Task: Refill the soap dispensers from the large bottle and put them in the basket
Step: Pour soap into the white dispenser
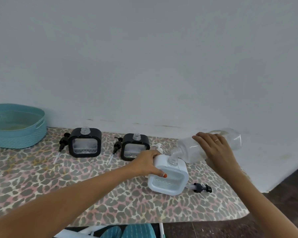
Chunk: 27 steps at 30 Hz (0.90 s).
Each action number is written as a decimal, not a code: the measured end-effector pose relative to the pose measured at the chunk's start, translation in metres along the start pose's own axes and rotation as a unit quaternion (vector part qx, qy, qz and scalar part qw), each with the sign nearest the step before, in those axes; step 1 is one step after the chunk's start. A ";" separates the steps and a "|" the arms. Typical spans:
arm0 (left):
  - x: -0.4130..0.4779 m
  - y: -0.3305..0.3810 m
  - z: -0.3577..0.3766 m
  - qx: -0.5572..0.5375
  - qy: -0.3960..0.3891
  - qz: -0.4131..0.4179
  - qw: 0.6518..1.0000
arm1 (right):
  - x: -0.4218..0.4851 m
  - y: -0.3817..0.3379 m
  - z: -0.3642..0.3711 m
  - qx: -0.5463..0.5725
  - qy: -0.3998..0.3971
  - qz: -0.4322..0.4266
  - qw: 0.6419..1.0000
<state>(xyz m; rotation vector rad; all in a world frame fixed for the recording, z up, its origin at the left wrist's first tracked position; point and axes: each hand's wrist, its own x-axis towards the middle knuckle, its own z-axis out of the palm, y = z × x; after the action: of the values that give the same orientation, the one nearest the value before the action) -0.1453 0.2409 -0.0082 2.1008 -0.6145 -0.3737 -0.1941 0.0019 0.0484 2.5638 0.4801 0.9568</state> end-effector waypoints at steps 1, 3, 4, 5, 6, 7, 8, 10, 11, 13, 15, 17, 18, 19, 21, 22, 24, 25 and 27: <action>0.004 0.002 0.003 0.000 0.004 -0.001 1.000 | -0.005 0.001 0.004 0.038 -0.018 0.039 0.998; 0.012 0.006 0.009 0.001 0.013 -0.003 1.000 | -0.015 0.003 0.010 0.145 -0.037 0.123 0.981; 0.017 0.007 0.012 0.000 0.016 -0.003 1.000 | -0.018 0.005 0.013 0.204 -0.031 0.168 0.964; 0.021 0.009 0.014 -0.002 0.017 -0.004 1.000 | -0.021 0.007 0.013 0.256 -0.024 0.218 0.941; 0.026 0.010 0.016 -0.001 0.019 -0.003 1.000 | -0.022 0.008 0.013 0.296 -0.023 0.266 0.917; 0.032 0.010 0.018 -0.001 0.020 -0.003 1.000 | -0.024 0.011 0.014 0.322 -0.025 0.306 0.896; 0.037 0.011 0.019 0.000 0.021 -0.004 1.000 | -0.027 0.015 0.017 0.338 -0.025 0.334 0.879; 0.050 0.011 0.023 0.002 0.028 -0.010 1.000 | -0.034 0.021 0.024 0.351 -0.020 0.371 0.860; 0.057 0.011 0.025 0.005 0.033 -0.014 0.999 | -0.036 0.024 0.026 0.353 -0.017 0.385 0.852; 0.070 0.009 0.029 0.004 0.041 -0.023 0.999 | -0.042 0.029 0.031 0.363 -0.011 0.411 0.836; 0.083 0.007 0.034 0.001 0.047 -0.032 0.998 | -0.049 0.034 0.036 0.368 -0.004 0.430 0.825; 0.097 0.004 0.039 0.001 0.058 -0.034 0.998 | -0.055 0.040 0.040 0.369 0.006 0.445 0.816; 0.103 0.003 0.042 -0.003 0.063 -0.034 0.997 | -0.058 0.043 0.042 0.371 0.009 0.453 0.810; 0.109 0.002 0.044 -0.009 0.069 -0.034 0.997 | -0.061 0.046 0.044 0.374 0.012 0.460 0.805; 0.119 0.002 0.049 -0.020 0.078 -0.035 0.996 | -0.066 0.052 0.047 0.384 0.016 0.472 0.794; 0.123 0.001 0.051 -0.025 0.083 -0.036 0.996 | -0.068 0.054 0.048 0.390 0.017 0.477 0.787; 0.131 0.000 0.053 -0.034 0.092 -0.036 0.995 | -0.071 0.057 0.050 0.401 0.021 0.483 0.779; 0.135 0.000 0.054 -0.033 0.094 -0.037 0.994 | -0.072 0.058 0.052 0.403 0.022 0.484 0.776; 0.140 -0.001 0.054 -0.027 0.097 -0.036 0.994 | -0.074 0.059 0.054 0.408 0.019 0.486 0.773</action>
<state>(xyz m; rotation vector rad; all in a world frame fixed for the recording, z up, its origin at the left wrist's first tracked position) -0.0542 0.1268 -0.0443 2.0804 -0.4112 -0.2202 -0.1997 -0.0934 -0.0042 3.6750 -0.7272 1.2856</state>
